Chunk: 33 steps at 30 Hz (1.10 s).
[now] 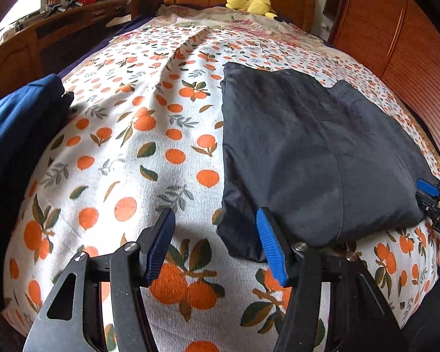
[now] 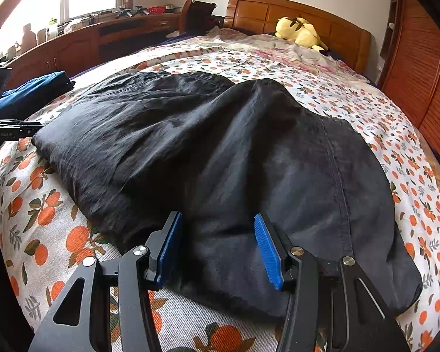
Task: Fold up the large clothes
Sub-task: 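Smooth the folded jacket with the right tool and withdraw both tools, then grasp the folded black jacket with both tools and fold it in half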
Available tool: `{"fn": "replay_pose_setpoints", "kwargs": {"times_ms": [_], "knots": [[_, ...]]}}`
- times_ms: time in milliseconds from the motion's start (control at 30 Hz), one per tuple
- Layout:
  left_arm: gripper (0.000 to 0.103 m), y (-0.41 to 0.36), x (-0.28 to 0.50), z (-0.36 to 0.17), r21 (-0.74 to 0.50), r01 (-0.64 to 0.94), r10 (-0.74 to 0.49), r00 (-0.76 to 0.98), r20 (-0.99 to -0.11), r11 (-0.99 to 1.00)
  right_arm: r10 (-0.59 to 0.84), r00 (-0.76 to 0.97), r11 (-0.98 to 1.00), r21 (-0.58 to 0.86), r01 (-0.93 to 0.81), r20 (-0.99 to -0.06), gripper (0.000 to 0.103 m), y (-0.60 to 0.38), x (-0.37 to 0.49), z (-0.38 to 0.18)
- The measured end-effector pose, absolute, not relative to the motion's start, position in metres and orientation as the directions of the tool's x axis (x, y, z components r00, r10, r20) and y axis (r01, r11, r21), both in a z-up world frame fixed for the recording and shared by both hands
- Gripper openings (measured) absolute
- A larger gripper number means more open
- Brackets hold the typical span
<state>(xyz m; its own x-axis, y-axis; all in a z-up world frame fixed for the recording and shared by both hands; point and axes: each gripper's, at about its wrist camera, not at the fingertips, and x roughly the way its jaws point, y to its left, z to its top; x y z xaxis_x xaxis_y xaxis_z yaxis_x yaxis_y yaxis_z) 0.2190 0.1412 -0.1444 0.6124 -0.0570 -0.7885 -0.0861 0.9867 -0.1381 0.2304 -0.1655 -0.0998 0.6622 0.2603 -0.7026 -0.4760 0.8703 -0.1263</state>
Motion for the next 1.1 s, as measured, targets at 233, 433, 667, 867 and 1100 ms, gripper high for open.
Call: {"fn": "replay_pose_setpoints", "kwargs": {"times_ms": [233, 433, 667, 867, 1100], "knots": [[0.050, 0.144, 0.210, -0.151, -0.231, -0.107, -0.116, 0.624, -0.773, 0.967, 0.259, 0.665, 0.868, -0.133, -0.478, -0.701, 0.053, -0.166, 0.230, -0.100], [0.014, 0.138, 0.215, -0.148, -0.316, -0.087, -0.202, 0.603, -0.772, 0.945, 0.266, 0.660, 0.868, -0.123, -0.481, -0.702, 0.053, -0.168, 0.231, -0.100], [0.007, 0.092, 0.212, -0.081, -0.150, -0.002, -0.106, 0.700, -0.706, 0.989, 0.278, 0.652, 0.866, -0.111, -0.488, -0.706, 0.053, -0.173, 0.232, -0.097], [0.006, 0.024, 0.224, -0.011, -0.057, 0.136, -0.141, 0.761, -0.633, 0.989, 0.263, 0.675, 0.885, -0.107, -0.454, -0.689, 0.053, -0.189, 0.227, -0.091], [0.006, -0.063, 0.244, 0.031, -0.010, 0.290, -0.237, 0.762, -0.602, 0.957, 0.228, 0.716, 0.924, -0.085, -0.373, -0.660, 0.053, -0.228, 0.216, -0.082]]}}
